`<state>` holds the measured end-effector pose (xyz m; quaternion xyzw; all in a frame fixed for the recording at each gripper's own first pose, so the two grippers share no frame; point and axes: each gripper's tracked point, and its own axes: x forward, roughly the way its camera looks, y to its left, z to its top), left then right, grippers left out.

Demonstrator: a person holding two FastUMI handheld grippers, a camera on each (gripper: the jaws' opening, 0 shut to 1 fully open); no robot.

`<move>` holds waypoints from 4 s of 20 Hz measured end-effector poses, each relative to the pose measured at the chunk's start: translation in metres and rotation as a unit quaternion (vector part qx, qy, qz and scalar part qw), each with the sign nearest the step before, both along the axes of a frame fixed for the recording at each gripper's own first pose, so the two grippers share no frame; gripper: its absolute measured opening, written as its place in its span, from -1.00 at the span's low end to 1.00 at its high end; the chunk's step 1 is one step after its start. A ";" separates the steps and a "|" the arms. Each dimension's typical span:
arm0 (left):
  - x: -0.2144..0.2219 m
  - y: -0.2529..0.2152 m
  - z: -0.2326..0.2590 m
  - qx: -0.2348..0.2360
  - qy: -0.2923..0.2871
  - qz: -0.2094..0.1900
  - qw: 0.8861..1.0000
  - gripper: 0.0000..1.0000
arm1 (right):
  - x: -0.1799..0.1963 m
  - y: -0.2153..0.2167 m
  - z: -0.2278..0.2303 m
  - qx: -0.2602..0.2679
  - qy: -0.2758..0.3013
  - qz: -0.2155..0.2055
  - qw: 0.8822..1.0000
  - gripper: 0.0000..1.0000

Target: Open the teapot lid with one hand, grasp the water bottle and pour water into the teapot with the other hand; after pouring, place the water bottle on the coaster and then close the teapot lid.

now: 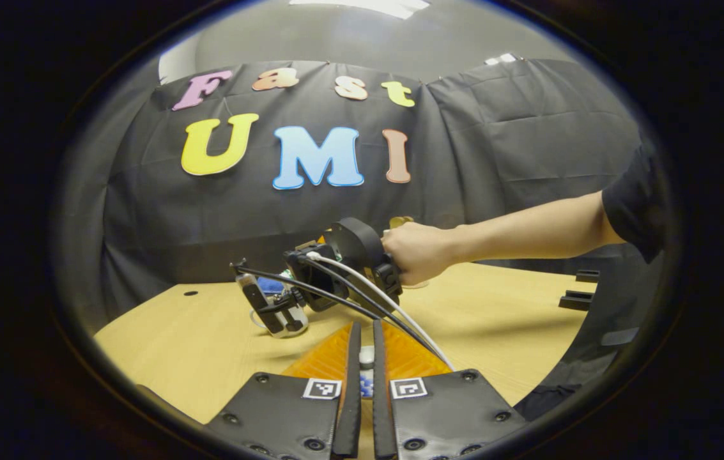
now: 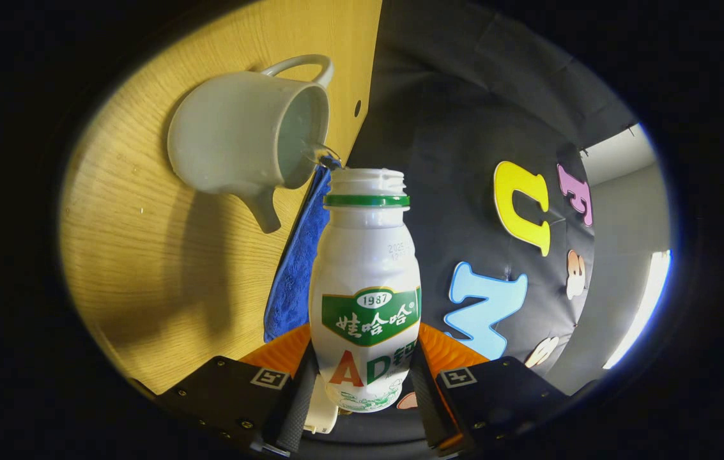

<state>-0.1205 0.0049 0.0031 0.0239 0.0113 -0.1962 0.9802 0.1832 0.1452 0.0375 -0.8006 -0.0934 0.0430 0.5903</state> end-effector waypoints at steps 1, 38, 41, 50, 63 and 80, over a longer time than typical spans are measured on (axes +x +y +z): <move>0.000 0.001 0.001 -0.001 0.000 0.000 1.000 -0.64 | 0.000 0.001 0.001 -0.002 -0.001 0.001 1.000 0.41; -0.001 -0.005 -0.002 0.012 0.001 -0.005 1.000 -0.72 | -0.001 0.020 0.042 -0.121 -0.084 0.040 0.988 0.41; -0.002 -0.005 -0.002 0.011 0.001 -0.007 1.000 -0.72 | 0.002 0.021 0.048 -0.131 -0.095 0.047 0.986 0.41; -0.001 -0.006 -0.004 0.013 0.002 -0.007 1.000 -0.72 | -0.004 0.029 0.044 -0.142 -0.087 0.058 0.984 0.40; 0.006 -0.003 -0.013 -0.010 0.021 -0.005 1.000 -0.64 | -0.002 0.007 0.015 0.055 0.031 0.037 0.997 0.41; 0.055 0.036 0.025 -0.038 -0.018 0.032 0.999 -0.64 | -0.076 -0.083 0.013 0.583 0.220 0.011 0.782 0.41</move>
